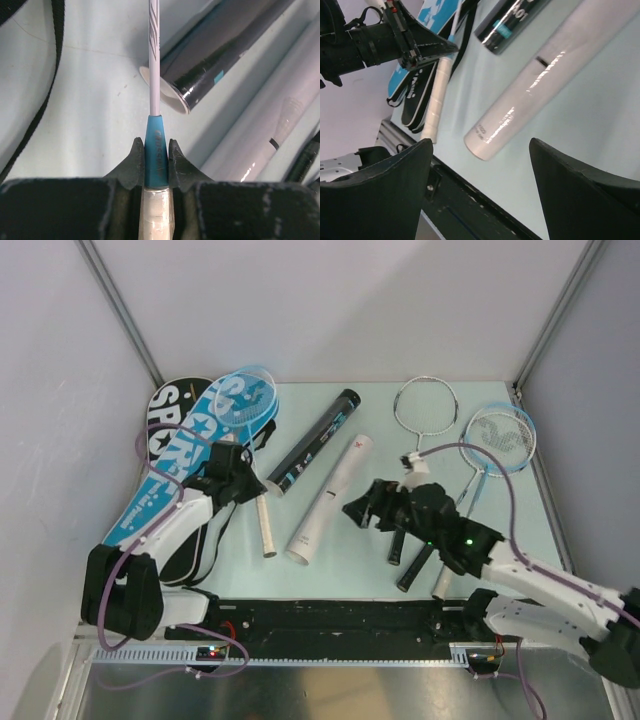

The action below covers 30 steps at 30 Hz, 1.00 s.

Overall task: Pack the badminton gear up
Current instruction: Pick up the racket from the center of the board.

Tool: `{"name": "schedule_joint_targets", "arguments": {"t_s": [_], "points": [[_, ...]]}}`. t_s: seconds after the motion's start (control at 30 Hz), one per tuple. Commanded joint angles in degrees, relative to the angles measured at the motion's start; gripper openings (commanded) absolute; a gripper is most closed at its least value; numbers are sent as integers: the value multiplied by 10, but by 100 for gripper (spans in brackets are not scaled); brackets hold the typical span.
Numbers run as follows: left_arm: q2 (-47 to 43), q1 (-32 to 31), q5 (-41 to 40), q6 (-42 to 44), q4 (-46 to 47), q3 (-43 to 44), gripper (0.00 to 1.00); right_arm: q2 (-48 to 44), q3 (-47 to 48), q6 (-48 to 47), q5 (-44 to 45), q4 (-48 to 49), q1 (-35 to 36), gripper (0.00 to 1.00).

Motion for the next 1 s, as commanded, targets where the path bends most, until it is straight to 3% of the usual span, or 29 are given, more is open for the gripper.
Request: {"name": "schedule_joint_targets", "arguments": {"t_s": [0.0,0.23,0.47,0.97], "points": [[-49,3,39,-33,53,-22,0,97,10,59,-17,191,36,83],[-105,12,84,-80,140,-80,0,314,71,66,-71,345,75,82],[-112,35,141,-108,200,-120,0,460,137,50,-139,410,78,81],[-178,40,159,-95,238,-168,0,580,218,30,-200,407,73,65]]}}
